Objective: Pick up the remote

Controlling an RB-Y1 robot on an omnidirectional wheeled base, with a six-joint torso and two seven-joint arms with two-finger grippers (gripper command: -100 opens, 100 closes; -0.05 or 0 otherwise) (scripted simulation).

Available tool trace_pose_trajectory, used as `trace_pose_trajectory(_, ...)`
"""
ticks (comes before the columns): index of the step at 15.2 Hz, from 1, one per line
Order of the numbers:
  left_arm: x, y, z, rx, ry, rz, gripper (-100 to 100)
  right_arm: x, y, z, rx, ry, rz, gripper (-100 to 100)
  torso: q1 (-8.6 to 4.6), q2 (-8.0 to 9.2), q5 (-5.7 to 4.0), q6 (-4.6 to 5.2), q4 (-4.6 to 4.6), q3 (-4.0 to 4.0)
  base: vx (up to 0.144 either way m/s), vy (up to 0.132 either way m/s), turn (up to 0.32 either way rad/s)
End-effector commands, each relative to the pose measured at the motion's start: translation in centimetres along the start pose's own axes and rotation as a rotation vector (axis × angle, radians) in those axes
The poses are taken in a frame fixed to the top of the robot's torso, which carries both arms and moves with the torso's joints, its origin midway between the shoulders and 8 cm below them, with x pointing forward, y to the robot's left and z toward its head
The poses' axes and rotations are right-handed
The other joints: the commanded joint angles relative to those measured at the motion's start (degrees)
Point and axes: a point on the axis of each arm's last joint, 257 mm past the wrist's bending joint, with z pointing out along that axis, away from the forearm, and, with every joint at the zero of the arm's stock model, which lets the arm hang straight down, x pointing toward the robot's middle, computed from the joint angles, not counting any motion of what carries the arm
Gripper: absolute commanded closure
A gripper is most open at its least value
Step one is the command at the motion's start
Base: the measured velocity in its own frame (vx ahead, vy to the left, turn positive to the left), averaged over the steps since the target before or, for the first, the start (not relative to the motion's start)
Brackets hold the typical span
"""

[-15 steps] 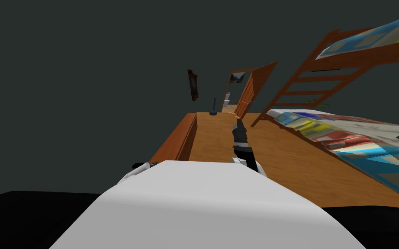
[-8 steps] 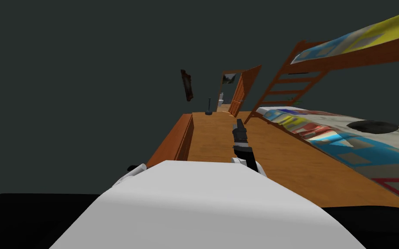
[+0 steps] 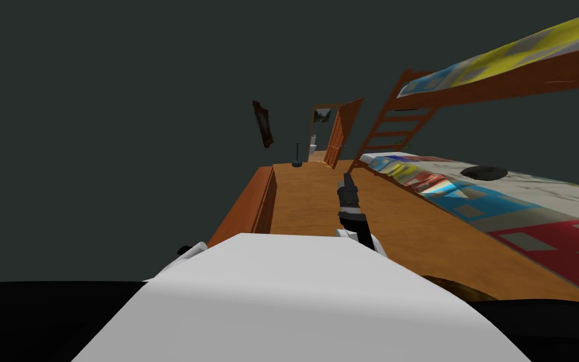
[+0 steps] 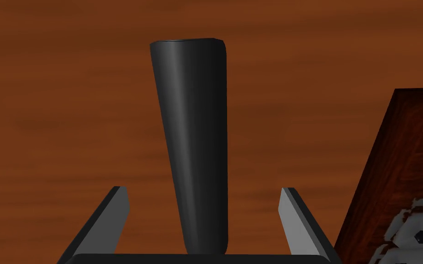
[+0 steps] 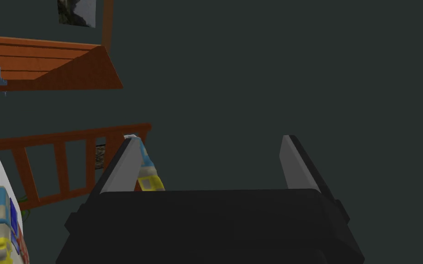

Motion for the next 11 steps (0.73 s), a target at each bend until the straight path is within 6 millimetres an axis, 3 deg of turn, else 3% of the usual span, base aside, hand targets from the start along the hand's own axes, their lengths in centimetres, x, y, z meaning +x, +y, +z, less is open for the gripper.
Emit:
trace_pose_trajectory(1,0.3,0.8,-0.1,-0.02,0.026,-0.011,-100,0.0,0.0,0.0,0.0,0.0,0.0,0,0.0,0.0,0.0,0.0,0.0,0.0,-0.004,0.016,-0.133)
trace_pose_trajectory(5,1.4,2.7,-0.3,-0.063,0.091,-0.042,-100,0.0,0.0,0.0,0.0,0.0,0.0,0,-0.01,-0.01,0.0,0.0,0.0,-0.01,-0.005,0.013,-0.154)
trace_pose_trajectory(9,1.8,3.3,-0.4,-0.076,0.114,-0.053,-100,0.0,0.0,0.0,0.0,0.0,0.0,0,-0.02,-0.01,0.0,-0.02,0.0,-0.01,-0.003,0.011,-0.083)
trace_pose_trajectory(10,1.6,3.1,-0.3,-0.071,0.106,-0.051,-100,0.0,0.0,0.0,0.0,0.0,0.0,0,-0.03,-0.01,0.0,-0.02,0.0,-0.01,-0.002,0.005,-0.023)
trace_pose_trajectory(11,2.9,1.7,0.1,-0.075,0.108,-0.023,-100,0.0,0.0,0.0,0.0,0.0,0.0,0,-0.04,-0.02,0.0,-0.03,0.0,-0.01,-0.01,0.044,0.179)
